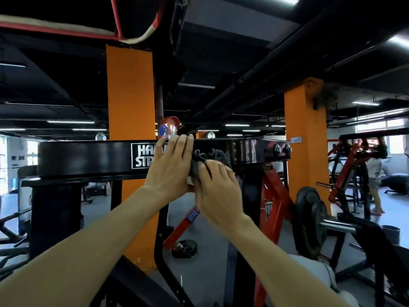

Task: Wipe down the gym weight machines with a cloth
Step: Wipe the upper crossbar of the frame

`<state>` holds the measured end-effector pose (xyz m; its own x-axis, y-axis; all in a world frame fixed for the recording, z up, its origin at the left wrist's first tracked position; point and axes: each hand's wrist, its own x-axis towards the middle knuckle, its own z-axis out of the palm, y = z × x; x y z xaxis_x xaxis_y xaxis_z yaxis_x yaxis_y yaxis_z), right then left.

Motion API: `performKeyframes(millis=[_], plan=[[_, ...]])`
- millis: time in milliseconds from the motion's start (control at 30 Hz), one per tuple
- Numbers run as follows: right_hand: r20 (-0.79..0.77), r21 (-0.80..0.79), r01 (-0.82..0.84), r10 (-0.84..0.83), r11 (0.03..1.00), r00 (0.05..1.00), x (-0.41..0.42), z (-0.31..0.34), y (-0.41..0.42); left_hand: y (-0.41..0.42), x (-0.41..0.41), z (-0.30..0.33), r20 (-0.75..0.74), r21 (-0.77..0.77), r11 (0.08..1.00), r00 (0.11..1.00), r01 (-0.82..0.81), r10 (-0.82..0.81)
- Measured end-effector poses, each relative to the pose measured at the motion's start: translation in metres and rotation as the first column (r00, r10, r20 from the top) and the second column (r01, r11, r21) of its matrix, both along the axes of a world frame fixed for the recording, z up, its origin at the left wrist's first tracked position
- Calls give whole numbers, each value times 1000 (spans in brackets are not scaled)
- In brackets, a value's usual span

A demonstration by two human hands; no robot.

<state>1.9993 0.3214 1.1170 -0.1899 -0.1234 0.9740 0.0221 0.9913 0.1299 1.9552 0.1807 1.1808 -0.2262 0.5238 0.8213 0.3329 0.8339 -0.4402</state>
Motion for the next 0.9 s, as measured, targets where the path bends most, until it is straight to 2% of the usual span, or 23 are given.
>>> performKeyframes(millis=[67, 200, 300, 333, 467, 567, 633, 700, 800, 900], plan=[[11, -38, 63, -63, 997, 998, 4, -2, 28, 1, 2, 3, 30, -7, 1000, 1000, -3, 3], [43, -314, 206, -203, 927, 978, 12, 0, 63, 11, 14, 3, 100, -19, 997, 992, -76, 77], [86, -482, 209, -191, 851, 978, 8, 24, 40, 18, 16, 2, 131, -1, 994, 986, -107, 106], [93, -482, 180, -154, 858, 984, 5, 30, 26, 19, 16, 1, 134, 12, 994, 985, -107, 105], [167, -281, -1, 50, 960, 985, -1, 26, -11, 17, 7, -3, 32, 55, 998, 999, -33, 31], [270, -320, 55, 35, 946, 962, 4, 31, 13, 12, 5, -1, 48, 20, 1000, 999, -22, 21], [323, -492, 92, 83, 866, 943, 7, 51, 39, 13, 8, 1, 101, -19, 997, 992, -70, 71], [360, -681, 80, 237, 728, 903, 8, 78, 69, 17, 10, 1, 129, -31, 993, 985, -112, 115], [362, -820, 87, 396, 565, 844, 9, 107, 105, 23, 14, 1, 167, -16, 987, 972, -163, 163], [378, -813, 92, 401, 575, 834, 8, 106, 111, 28, 18, 2, 194, 0, 981, 963, -192, 188]])
